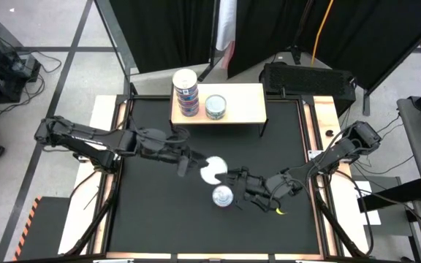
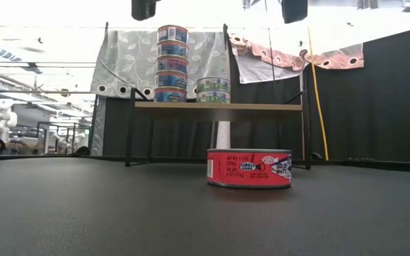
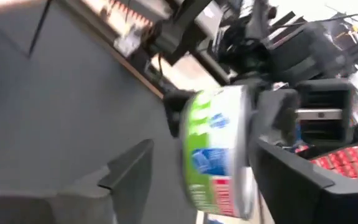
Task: Stack canned seafood by type on shelf
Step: Stack the green tuna can on top of the other green tuna can on the shelf
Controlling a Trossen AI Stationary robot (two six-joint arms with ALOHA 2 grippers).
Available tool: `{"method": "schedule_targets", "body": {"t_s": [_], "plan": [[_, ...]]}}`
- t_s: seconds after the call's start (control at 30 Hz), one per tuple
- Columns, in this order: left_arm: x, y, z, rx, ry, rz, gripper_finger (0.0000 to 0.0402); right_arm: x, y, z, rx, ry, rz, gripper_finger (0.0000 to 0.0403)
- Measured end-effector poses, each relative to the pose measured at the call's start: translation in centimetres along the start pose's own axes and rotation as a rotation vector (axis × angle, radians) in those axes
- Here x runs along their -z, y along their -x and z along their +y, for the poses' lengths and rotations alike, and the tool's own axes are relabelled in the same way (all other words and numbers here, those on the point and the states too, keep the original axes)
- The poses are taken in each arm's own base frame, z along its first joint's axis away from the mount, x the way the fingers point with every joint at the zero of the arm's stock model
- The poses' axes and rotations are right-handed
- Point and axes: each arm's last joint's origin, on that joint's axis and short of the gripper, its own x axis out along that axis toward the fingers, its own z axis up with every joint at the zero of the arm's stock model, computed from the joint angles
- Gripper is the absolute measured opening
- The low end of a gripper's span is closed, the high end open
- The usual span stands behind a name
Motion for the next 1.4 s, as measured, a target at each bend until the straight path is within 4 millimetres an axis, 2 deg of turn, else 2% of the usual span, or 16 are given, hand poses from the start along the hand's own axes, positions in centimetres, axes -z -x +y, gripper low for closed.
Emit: {"method": "schedule_targets", "body": {"t_s": [0.2,0.37,0.5,0.6,0.73,0.83,1.0,1.27,1.4], "plan": [[-1.7,2.9,-0.7,0.03,-0.142,-0.101,0.028,0.0,0.0,0.2,-0.027,-0.084,0.027,0.0132],[-2.8,6.5,-0.9,-0.01,-0.229,-0.177,0.0281,0.1,0.0,0.2,-0.036,-0.163,0.051,0.0135],[-2.8,9.2,-0.9,-0.09,-0.32,-0.211,0.0281,0.5,-0.1,0.1,-0.032,-0.187,0.116,0.0136],[-2.2,10.4,-0.8,-0.16,-0.388,-0.2,0.0281,1.9,-0.8,-0.1,-0.003,-0.196,0.184,0.0136],[-0.4,10.0,-0.6,-0.263,-0.497,-0.204,0.0281,4.8,-2.1,-0.5,0.076,-0.251,0.292,0.0136],[1.2,9.1,-0.1,-0.365,-0.575,-0.207,0.0281,7.7,-3.1,-1.4,0.13,-0.292,0.389,0.0137],[3.6,7.5,1.0,-0.44,-0.593,-0.246,0.0281,12.6,-5.2,-1.8,0.143,-0.379,0.489,0.0137],[7.4,4.8,2.8,-0.426,-0.567,-0.216,0.0281,18.3,-8.2,0.7,-0.082,-0.551,0.481,0.0137],[7.8,4.5,3.3,-0.453,-0.593,-0.182,0.0281,20.5,-8.6,2.3,-0.199,-0.614,0.47,0.0137]]}}
